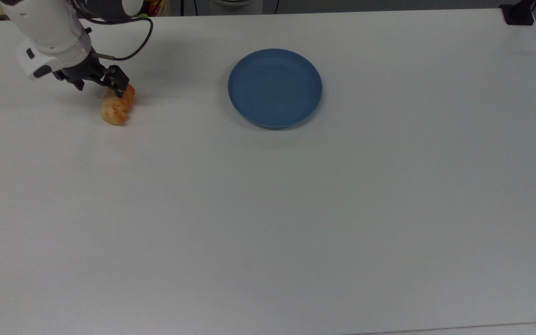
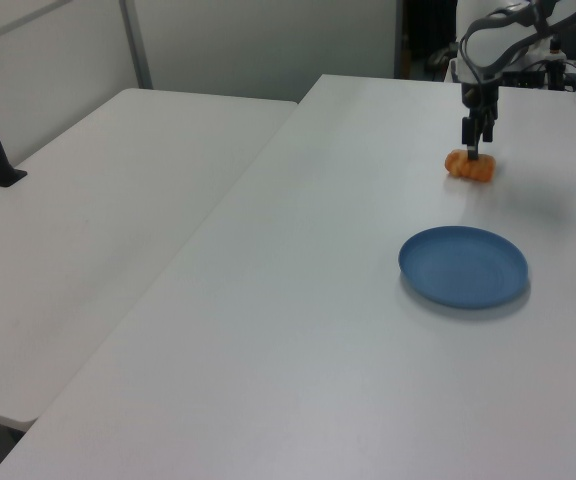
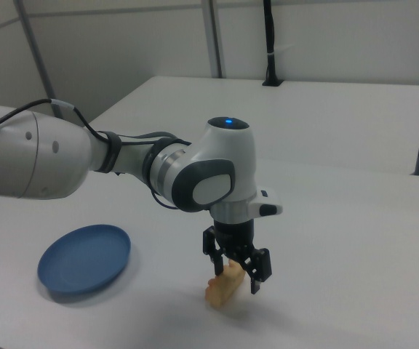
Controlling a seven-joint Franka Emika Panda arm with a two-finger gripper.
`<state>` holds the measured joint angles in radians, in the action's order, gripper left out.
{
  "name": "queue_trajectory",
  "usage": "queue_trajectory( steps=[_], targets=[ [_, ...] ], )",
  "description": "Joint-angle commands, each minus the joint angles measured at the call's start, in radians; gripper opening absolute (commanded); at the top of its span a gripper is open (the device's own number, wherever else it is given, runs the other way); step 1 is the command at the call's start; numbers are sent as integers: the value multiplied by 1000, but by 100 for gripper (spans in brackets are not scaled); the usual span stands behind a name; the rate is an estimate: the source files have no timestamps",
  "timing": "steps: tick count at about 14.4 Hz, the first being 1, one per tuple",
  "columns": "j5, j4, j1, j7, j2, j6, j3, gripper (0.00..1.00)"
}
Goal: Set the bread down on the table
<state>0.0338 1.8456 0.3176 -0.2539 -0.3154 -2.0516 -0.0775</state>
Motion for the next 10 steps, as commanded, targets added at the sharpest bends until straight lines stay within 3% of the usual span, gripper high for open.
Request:
queue_trajectory(
  steps=[1,6,10],
  targets=[
    [14,24,49,-15,68,22,4,98],
    [14,18,84,-40,96,42,4,98],
    [12,8,69,-32,137,45,5,100]
  ],
)
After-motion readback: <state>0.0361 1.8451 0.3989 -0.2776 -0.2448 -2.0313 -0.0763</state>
